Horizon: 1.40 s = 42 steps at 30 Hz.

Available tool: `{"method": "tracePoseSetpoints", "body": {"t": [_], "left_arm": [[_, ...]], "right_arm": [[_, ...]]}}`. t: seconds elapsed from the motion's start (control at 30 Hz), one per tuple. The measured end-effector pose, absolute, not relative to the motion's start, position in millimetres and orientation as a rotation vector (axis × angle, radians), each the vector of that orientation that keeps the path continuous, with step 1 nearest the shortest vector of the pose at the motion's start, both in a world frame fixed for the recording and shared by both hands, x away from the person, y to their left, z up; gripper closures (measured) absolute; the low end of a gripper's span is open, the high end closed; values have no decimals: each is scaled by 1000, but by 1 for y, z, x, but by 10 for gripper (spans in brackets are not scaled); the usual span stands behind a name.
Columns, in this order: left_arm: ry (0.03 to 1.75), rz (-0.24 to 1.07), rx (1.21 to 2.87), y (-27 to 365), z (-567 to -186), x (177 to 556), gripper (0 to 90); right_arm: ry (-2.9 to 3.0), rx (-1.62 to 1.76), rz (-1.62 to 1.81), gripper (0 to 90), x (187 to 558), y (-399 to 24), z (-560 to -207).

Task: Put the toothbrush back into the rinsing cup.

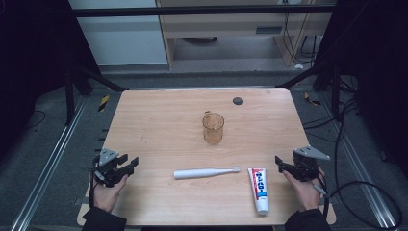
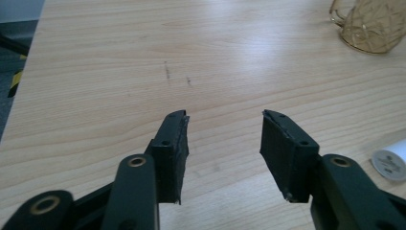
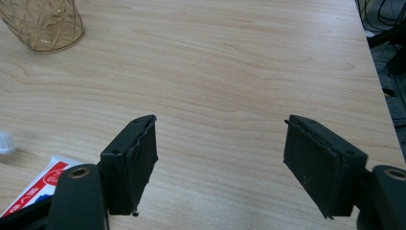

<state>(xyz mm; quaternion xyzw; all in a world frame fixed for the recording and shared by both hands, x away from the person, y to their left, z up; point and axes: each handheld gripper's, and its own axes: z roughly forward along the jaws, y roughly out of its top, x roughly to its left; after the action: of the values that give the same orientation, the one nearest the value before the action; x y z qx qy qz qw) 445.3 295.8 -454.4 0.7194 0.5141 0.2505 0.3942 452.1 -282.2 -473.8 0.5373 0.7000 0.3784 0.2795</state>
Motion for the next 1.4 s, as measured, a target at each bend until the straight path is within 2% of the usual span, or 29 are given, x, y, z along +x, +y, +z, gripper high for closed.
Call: {"method": "tracePoseSetpoints", "body": {"t": [0.17, 0.37, 0.73, 1.0, 1.4], "left_arm": [[1261, 596, 1875, 288, -454, 445, 573], [1222, 547, 1902, 280, -451, 447, 674], [1125, 464, 1988, 243, -445, 462, 829], [1047, 410, 2091, 206, -453, 480, 890], [942, 327, 2235, 175, -468, 482, 895]], "right_arm": [[1894, 1432, 1027, 279, 449, -281, -475], [1913, 1414, 1048, 291, 446, -277, -473], [1964, 1365, 1059, 352, 446, -264, -471], [1969, 1367, 1051, 368, 445, -263, -473], [1979, 1367, 1039, 367, 446, -264, -476]]}}
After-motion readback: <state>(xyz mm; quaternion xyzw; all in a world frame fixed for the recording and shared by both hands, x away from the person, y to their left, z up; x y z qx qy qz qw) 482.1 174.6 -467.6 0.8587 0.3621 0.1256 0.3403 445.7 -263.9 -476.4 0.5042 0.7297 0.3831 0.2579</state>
